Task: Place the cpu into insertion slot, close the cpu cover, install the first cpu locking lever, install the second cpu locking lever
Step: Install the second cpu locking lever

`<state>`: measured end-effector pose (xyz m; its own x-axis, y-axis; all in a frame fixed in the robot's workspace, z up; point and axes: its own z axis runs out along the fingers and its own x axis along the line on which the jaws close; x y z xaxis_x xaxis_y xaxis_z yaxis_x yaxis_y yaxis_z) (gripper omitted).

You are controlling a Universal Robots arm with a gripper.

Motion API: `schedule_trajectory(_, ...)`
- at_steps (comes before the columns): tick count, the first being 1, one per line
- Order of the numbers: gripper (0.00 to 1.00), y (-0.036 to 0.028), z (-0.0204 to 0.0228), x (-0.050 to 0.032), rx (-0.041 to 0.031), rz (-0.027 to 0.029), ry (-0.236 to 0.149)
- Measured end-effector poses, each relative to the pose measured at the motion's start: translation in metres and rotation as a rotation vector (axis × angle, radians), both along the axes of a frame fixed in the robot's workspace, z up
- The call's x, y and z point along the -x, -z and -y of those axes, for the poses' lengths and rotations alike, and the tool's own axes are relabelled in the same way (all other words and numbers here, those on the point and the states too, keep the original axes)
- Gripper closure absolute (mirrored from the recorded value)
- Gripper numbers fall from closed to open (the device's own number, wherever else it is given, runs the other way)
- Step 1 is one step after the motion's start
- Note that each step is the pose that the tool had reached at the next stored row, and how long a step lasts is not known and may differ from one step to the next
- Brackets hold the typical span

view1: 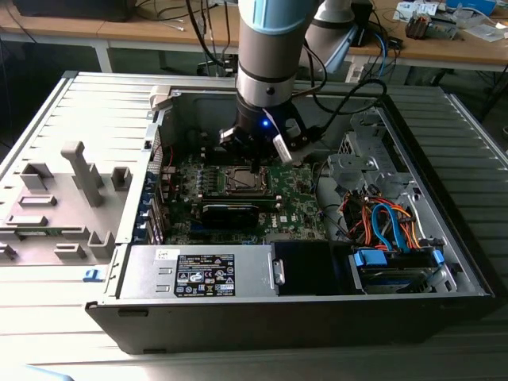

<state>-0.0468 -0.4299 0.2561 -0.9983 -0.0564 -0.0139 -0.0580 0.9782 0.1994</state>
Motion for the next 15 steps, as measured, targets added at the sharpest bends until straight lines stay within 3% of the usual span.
schedule_trajectory(1, 0.89, 0.0001, 0.0025, 0.0001, -0.0278, 0.0000, 0.000)
schedule_trajectory(2, 0.89, 0.0002, 0.0044, 0.0003, -0.0402, 0.0000, 0.000)
schedule_trajectory(3, 0.89, 0.0007, 0.0072, 0.0008, -0.0475, -0.0001, 0.000)
schedule_trajectory(4, 0.89, 0.0027, 0.0121, 0.0026, -0.0495, 0.0000, 0.000)
schedule_trajectory(7, 0.89, 0.0059, 0.0215, 0.0070, -0.0496, 0.0000, 0.000)
schedule_trajectory(11, 0.89, 0.0100, 0.0320, 0.0163, -0.0496, -0.0001, 0.000)
schedule_trajectory(15, 0.89, 0.0133, 0.0366, 0.0257, -0.0507, -0.0001, 0.000)
